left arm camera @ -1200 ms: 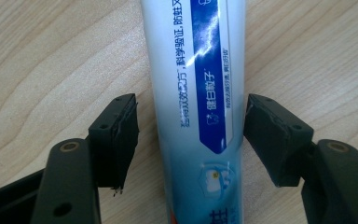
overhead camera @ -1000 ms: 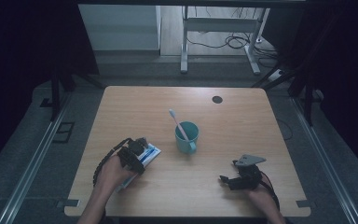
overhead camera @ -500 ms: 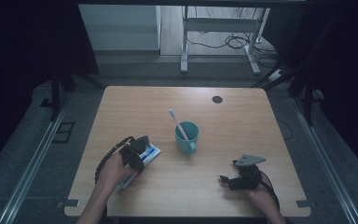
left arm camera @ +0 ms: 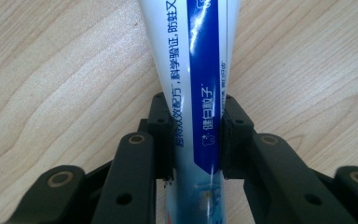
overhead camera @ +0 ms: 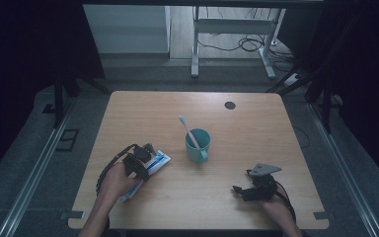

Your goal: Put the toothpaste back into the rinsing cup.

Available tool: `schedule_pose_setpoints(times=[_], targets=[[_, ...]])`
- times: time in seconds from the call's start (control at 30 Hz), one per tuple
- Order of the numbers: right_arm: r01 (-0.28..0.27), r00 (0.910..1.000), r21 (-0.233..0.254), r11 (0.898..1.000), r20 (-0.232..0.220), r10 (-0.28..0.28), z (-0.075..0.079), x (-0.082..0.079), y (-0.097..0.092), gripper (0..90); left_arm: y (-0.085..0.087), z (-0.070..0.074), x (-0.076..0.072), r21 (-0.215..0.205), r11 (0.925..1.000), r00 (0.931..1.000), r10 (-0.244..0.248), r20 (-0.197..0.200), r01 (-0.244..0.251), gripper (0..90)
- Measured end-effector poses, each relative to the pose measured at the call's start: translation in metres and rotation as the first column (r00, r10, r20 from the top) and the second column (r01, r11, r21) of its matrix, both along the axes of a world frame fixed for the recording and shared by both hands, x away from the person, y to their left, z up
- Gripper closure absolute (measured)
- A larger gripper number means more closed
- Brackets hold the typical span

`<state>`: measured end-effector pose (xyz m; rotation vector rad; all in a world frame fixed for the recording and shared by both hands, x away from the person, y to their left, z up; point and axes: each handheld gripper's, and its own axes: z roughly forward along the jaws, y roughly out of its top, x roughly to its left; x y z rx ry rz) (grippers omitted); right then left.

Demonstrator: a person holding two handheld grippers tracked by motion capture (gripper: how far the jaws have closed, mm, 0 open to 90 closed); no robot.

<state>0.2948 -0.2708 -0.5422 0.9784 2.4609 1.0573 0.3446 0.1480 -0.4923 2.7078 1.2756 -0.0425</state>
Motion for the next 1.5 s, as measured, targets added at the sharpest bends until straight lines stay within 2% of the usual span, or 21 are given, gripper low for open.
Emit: schedule_pose_setpoints(times=[0.03,0.37,0.63,0.8,0.9,1.07,1.17,1.33,1.5], targets=[[0.0,1.0,0.0,1.0,0.0,0.0,0.0,0.0,0.0,13.7,0.0,0.0,-0.001,-0.012,0.9999,0.9999,0.01,0.008,-0.01,70.7],[0.0,1.0,0.0,1.0,0.0,0.0,0.0,0.0,0.0,13.8,0.003,0.007,-0.007,-0.072,0.9974,0.998,-0.007,0.063,0.012,71.1],[0.0,1.0,0.0,1.0,0.0,0.0,0.0,0.0,0.0,13.8,0.004,0.021,-0.01,-0.134,0.9902,0.9912,-0.023,0.13,0.04,71.2],[0.0,1.0,0.0,1.0,0.0,0.0,0.0,0.0,0.0,13.8,0.003,0.027,-0.012,-0.163,0.9847,0.987,-0.034,0.157,0.06,71.2],[0.0,1.0,0.0,1.0,0.0,0.0,0.0,0.0,0.0,13.8,0.002,0.031,-0.014,-0.179,0.9813,0.9831,-0.038,0.179,0.07,71.2],[0.0,1.0,0.0,1.0,0.0,0.0,0.0,0.0,0.0,13.8,0.002,0.039,-0.016,-0.22,0.9714,0.9724,-0.038,0.23,0.09,71.4],[-0.002,1.0,-0.001,1.0,0.002,0.002,0.0,0.0,0.0,13.8,0.002,0.043,-0.017,-0.248,0.9638,0.9682,-0.033,0.248,0.097,71.4],[-0.003,1.0,-0.001,1.0,0.003,0.003,0.0,0.0,0.0,13.8,0.002,0.049,-0.018,-0.272,0.9559,0.9594,-0.032,0.28,0.111,71.4],[-0.003,1.0,-0.002,1.0,0.003,0.003,0.0,0.0,0.0,13.8,0.0,0.055,-0.019,-0.29,0.9486,0.9472,-0.03,0.319,0.128,71.4]])
